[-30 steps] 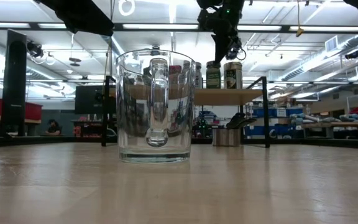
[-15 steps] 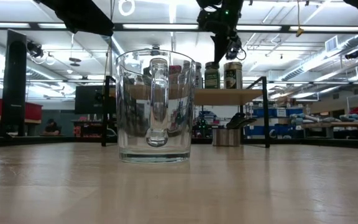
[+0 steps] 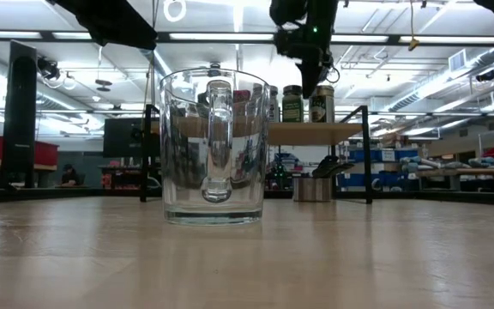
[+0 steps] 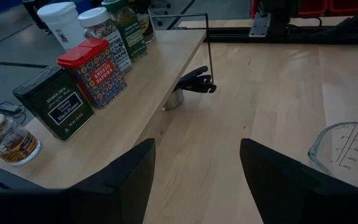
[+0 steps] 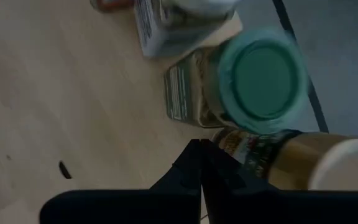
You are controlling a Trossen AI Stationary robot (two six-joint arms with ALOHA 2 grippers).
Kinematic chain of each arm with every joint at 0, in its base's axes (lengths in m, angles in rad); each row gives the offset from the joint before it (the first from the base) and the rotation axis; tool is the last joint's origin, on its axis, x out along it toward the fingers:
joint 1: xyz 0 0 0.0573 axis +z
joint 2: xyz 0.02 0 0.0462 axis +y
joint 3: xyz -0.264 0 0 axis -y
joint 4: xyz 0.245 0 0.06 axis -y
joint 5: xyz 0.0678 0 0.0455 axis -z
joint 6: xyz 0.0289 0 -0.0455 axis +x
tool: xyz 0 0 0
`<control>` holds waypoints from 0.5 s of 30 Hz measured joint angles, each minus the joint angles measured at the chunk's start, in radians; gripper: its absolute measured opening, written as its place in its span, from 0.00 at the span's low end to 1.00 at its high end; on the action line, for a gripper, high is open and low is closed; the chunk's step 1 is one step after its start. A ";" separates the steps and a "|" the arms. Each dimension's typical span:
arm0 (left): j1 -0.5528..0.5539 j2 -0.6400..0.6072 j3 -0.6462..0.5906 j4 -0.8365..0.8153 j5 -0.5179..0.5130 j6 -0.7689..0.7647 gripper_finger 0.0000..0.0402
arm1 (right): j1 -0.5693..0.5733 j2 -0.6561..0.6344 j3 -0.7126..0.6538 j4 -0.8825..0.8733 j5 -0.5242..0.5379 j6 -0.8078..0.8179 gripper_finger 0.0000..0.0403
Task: Shelf spices
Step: Adjust the black seasoning can on the shelf
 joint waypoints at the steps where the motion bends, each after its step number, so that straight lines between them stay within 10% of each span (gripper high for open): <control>1: 0.000 0.000 0.000 0.000 0.000 0.000 0.60 | 0.000 0.000 -0.016 0.008 0.001 -0.003 0.00; 15: 0.000 0.000 0.000 0.017 -0.029 0.001 0.60 | 0.190 -0.041 -0.048 0.065 0.140 0.031 0.00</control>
